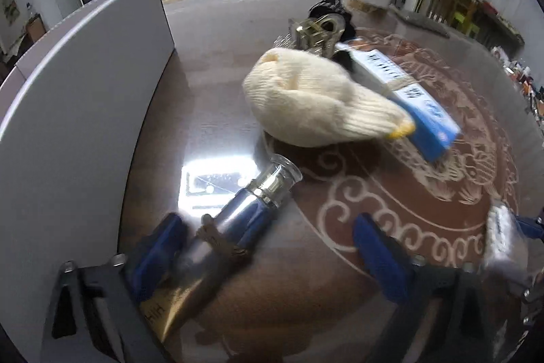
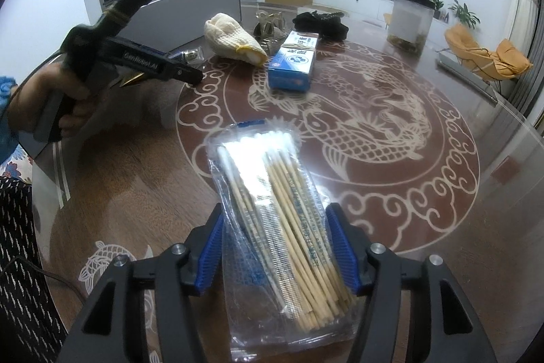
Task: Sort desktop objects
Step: 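Grasp the cotton swab bag with the right tool while the left tool grasps the gold tube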
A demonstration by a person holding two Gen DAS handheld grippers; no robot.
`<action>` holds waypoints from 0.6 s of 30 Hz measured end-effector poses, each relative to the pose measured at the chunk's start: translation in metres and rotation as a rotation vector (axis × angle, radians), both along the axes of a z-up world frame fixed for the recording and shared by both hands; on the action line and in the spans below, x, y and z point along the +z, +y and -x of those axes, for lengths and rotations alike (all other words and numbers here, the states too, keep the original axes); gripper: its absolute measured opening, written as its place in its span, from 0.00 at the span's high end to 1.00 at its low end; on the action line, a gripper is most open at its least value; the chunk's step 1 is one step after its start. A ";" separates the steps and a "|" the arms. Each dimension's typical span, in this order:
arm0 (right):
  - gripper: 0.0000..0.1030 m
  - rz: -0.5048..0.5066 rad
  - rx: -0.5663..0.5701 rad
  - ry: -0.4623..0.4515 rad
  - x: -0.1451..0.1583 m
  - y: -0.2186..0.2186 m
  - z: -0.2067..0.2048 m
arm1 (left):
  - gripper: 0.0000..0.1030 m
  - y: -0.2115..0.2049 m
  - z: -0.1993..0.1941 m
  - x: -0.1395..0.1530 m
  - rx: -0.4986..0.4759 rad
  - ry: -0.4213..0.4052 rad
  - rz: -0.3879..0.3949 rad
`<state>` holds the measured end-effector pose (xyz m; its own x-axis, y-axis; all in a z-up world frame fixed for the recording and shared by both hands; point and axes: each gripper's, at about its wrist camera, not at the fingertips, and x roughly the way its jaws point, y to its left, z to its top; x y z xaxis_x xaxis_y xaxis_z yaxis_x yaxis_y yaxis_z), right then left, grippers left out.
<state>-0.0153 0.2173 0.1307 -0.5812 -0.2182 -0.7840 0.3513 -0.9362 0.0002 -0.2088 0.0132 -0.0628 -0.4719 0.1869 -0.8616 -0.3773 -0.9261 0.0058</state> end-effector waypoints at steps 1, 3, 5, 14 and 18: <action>0.42 0.000 0.000 0.000 0.000 0.000 0.000 | 0.37 0.001 -0.007 0.003 0.010 0.012 -0.006; 0.42 -0.001 0.000 0.000 0.000 0.000 0.000 | 0.65 0.002 -0.023 0.007 0.033 0.013 -0.013; 0.42 -0.001 0.000 0.000 0.000 0.000 0.000 | 0.72 0.004 -0.041 0.007 0.078 0.005 -0.025; 0.32 -0.009 -0.023 -0.003 -0.002 0.002 0.001 | 0.19 0.031 -0.110 0.002 0.114 0.037 -0.013; 0.21 0.006 -0.053 -0.016 -0.003 0.008 0.005 | 0.10 0.027 -0.114 0.001 0.107 0.065 -0.018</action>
<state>-0.0200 0.2254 0.1276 -0.5792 -0.1922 -0.7922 0.3012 -0.9535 0.0111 -0.0949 0.0407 -0.0618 -0.5450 0.1477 -0.8253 -0.2755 -0.9613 0.0098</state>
